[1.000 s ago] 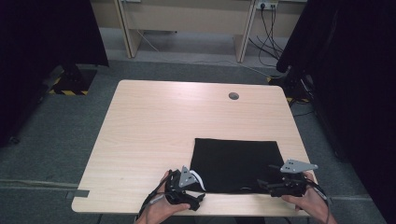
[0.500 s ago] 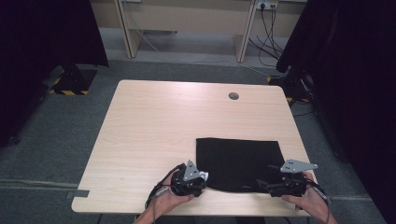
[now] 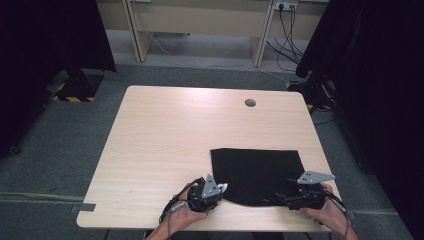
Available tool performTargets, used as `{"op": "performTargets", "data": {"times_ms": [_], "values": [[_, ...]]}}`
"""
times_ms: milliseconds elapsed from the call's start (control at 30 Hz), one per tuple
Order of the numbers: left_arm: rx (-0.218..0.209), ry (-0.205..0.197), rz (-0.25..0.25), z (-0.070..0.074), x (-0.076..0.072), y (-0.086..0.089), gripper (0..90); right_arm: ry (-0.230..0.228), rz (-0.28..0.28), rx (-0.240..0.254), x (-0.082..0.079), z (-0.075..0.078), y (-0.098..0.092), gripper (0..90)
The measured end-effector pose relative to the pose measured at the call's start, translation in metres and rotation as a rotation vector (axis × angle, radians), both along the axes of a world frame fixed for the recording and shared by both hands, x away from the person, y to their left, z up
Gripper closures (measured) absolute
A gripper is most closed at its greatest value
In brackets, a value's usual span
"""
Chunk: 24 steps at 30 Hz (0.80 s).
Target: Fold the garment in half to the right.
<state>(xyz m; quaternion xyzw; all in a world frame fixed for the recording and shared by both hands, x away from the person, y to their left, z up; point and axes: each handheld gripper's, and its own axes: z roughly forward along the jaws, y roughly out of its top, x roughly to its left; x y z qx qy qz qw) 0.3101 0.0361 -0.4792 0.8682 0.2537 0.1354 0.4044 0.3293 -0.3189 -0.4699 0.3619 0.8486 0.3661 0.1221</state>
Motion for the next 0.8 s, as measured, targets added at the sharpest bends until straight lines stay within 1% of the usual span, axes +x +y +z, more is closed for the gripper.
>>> {"op": "performTargets", "data": {"times_ms": [167,333,400,467,533,600,667,733,800], "values": [[0.008,-0.011,-0.021,0.0,-0.006,-0.004,78.6,0.004,-0.007,-0.013,-0.003,0.0,-0.005,25.1],[0.011,-0.02,-0.035,0.0,-0.012,-0.007,78.6,0.005,-0.019,-0.017,-0.009,0.0,-0.011,25.2],[0.01,-0.022,-0.029,0.0,-0.012,-0.008,78.0,0.008,-0.023,-0.022,-0.012,0.0,-0.013,25.2],[0.01,-0.023,-0.023,0.0,-0.012,-0.007,75.3,0.012,-0.027,-0.026,-0.014,0.001,-0.013,25.2],[0.005,-0.029,-0.014,0.0,-0.013,-0.007,66.6,0.013,-0.027,-0.029,-0.014,0.001,-0.012,25.1],[0.006,-0.031,-0.011,0.0,-0.015,-0.008,60.6,0.014,-0.027,-0.031,-0.013,0.001,-0.012,25.1],[-0.005,-0.033,0.007,0.002,-0.015,-0.008,50.9,0.015,-0.026,-0.033,-0.013,0.001,-0.011,25.0],[-0.023,-0.037,0.033,0.005,-0.015,-0.007,43.6,0.015,-0.027,-0.031,-0.013,0.001,-0.011,25.0],[-0.029,-0.029,0.043,0.007,-0.014,-0.006,37.8,0.014,-0.026,-0.034,-0.013,0.001,-0.011,25.0]]}}
